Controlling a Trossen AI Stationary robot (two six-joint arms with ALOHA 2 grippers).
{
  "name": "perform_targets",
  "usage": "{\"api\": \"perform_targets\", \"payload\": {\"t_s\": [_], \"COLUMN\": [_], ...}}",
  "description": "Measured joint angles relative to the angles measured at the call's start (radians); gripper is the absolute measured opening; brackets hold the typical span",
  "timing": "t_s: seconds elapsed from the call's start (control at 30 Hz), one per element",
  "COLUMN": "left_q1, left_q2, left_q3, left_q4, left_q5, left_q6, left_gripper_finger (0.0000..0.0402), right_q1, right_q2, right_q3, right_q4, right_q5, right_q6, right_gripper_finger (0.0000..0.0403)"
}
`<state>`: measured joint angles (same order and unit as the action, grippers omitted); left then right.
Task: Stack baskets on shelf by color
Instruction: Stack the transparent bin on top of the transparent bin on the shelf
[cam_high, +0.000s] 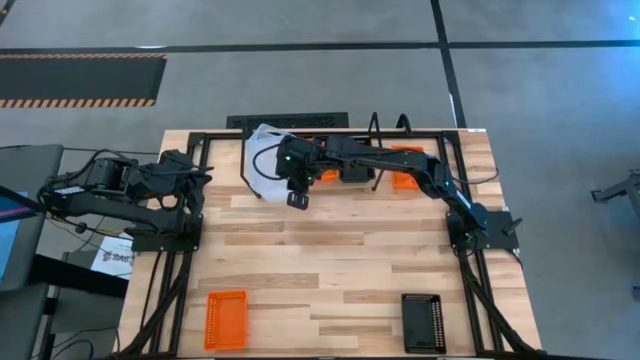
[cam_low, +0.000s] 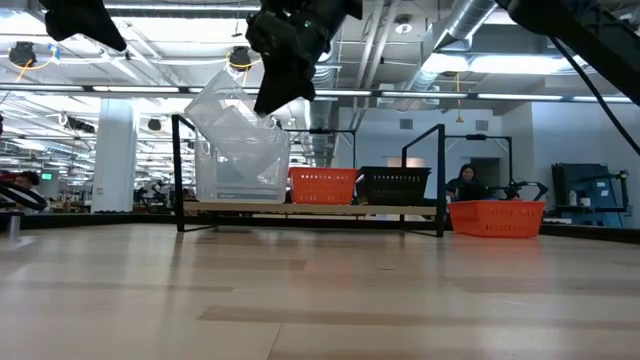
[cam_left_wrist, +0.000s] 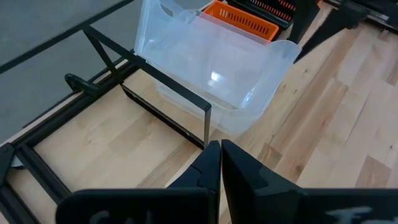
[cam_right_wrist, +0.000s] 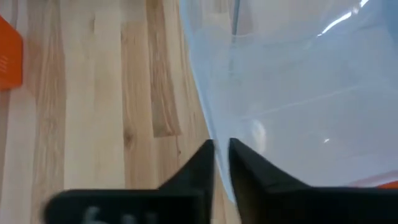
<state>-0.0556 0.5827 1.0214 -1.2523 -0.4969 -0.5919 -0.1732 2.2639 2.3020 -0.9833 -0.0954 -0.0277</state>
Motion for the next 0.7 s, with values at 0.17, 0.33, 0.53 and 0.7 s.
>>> {"api": "perform_targets", "payload": {"t_s": [0.17,0.33,0.53,0.7], "left_q1": [0.0,0.0,0.0,0.0], "left_q2": [0.0,0.0,0.0,0.0], "left_q3": [0.0,0.0,0.0,0.0], "left_q4": [-0.027,-0.068,-0.078,-0.078], "left_q5": [0.0,0.002,0.002,0.002], "left_q6": [-0.008,-0.042,-0.045,-0.045], "left_gripper_finger": [0.0,0.0,0.0,0.0], "right_q1": [0.001,0.001,0.002,0.006], "right_q2": [0.0,0.0,-0.018,-0.047], "right_q3": [0.0,0.0,0.0,0.018], "right_q4": [0.02,0.046,0.0,-0.002], "right_q5": [0.014,0.042,0.053,0.074], "right_q6": [-0.002,0.001,0.026,0.031], "right_gripper_finger": [0.0012,0.0005,0.0002,0.0001]}}
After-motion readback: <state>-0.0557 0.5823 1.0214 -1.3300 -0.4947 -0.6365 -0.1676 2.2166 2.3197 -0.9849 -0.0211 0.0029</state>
